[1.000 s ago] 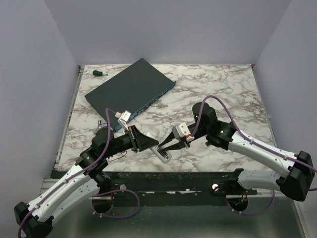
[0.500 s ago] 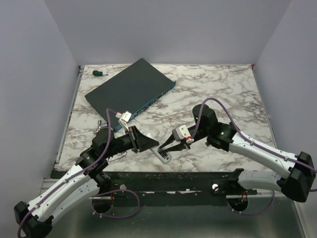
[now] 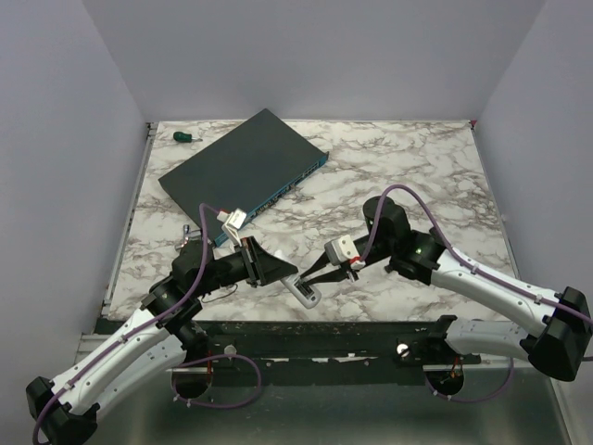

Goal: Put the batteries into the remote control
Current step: Load the battery into the remote control.

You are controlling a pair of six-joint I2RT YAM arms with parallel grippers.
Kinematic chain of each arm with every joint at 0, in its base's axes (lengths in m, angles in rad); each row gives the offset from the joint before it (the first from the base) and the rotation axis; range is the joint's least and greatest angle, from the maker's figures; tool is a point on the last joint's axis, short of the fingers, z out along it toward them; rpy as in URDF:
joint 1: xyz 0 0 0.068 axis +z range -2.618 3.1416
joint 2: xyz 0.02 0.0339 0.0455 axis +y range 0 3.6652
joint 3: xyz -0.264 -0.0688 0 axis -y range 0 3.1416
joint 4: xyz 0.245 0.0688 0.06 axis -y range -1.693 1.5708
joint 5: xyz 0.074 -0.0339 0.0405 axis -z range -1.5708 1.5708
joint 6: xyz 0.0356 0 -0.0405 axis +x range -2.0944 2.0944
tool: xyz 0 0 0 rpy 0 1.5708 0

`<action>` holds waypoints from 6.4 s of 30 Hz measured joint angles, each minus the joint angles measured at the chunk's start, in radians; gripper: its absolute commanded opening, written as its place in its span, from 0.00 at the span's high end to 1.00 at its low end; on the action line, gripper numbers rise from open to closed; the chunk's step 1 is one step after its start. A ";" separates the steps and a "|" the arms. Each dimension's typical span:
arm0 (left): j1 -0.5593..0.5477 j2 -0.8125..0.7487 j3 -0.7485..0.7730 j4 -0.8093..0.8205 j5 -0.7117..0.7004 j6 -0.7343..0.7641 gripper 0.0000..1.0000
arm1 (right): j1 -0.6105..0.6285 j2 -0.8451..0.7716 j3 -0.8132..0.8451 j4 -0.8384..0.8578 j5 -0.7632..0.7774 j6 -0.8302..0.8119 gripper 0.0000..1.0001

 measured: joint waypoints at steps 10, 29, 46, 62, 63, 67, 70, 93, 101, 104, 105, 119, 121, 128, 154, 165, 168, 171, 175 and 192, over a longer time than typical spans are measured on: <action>0.000 -0.005 -0.001 0.000 -0.001 0.000 1.00 | 0.000 0.000 -0.004 -0.024 0.001 -0.006 0.78; 0.000 -0.005 -0.002 0.008 -0.001 -0.002 1.00 | 0.000 -0.061 -0.002 0.028 0.037 0.026 0.72; 0.000 -0.004 -0.001 0.008 -0.001 -0.002 1.00 | 0.000 0.032 0.032 0.041 -0.063 0.028 0.72; 0.000 -0.005 -0.001 0.008 -0.001 -0.002 1.00 | 0.000 0.056 0.032 0.042 -0.083 0.021 0.75; 0.000 -0.005 -0.001 0.008 -0.001 -0.002 1.00 | 0.000 0.056 0.032 0.041 -0.083 0.020 0.75; 0.000 -0.005 -0.001 0.008 -0.001 -0.002 1.00 | 0.000 0.056 0.032 0.040 -0.083 0.014 0.78; 0.000 -0.006 -0.001 0.007 -0.001 -0.002 1.00 | 0.000 0.056 0.032 0.033 -0.082 0.005 0.80; 0.002 -0.027 -0.006 -0.018 -0.032 0.008 1.00 | 0.000 0.061 0.032 -0.021 -0.028 -0.020 0.84; 0.003 -0.090 -0.039 -0.020 -0.065 0.025 1.00 | 0.000 0.061 0.010 -0.006 -0.011 0.026 0.84; 0.007 -0.106 -0.045 -0.020 -0.074 0.034 1.00 | 0.000 0.061 -0.011 0.019 -0.008 0.056 0.84; 0.008 -0.110 -0.045 -0.020 -0.077 0.038 1.00 | 0.001 0.061 -0.019 0.034 -0.008 0.068 0.84; 0.007 -0.089 -0.046 -0.011 -0.076 0.044 1.00 | 0.001 0.043 -0.034 0.060 -0.008 0.113 0.83; 0.006 -0.087 -0.046 -0.003 -0.068 0.040 1.00 | 0.001 0.031 -0.033 0.055 -0.009 0.107 0.82; 0.006 -0.077 -0.046 0.011 -0.050 0.029 1.00 | 0.001 0.015 0.011 0.049 -0.016 0.083 0.74; 0.006 -0.072 -0.045 0.014 -0.042 0.024 1.00 | 0.001 0.115 0.095 0.025 -0.082 0.003 0.71; 0.006 -0.073 -0.045 0.014 -0.042 0.025 1.00 | 0.000 0.122 0.095 -0.013 -0.079 -0.026 0.73; 0.006 -0.074 -0.045 0.013 -0.042 0.025 1.00 | 0.000 0.122 0.095 -0.015 -0.079 -0.031 0.75; 0.006 -0.080 -0.045 0.007 -0.042 0.025 1.00 | 0.000 0.122 0.095 -0.019 -0.079 -0.033 0.76; 0.006 -0.080 -0.045 0.006 -0.042 0.025 1.00 | 0.000 0.122 0.095 -0.021 -0.078 -0.034 0.77; 0.006 -0.080 -0.045 -0.003 -0.042 0.026 1.00 | 0.000 0.126 0.095 -0.040 -0.064 -0.063 0.82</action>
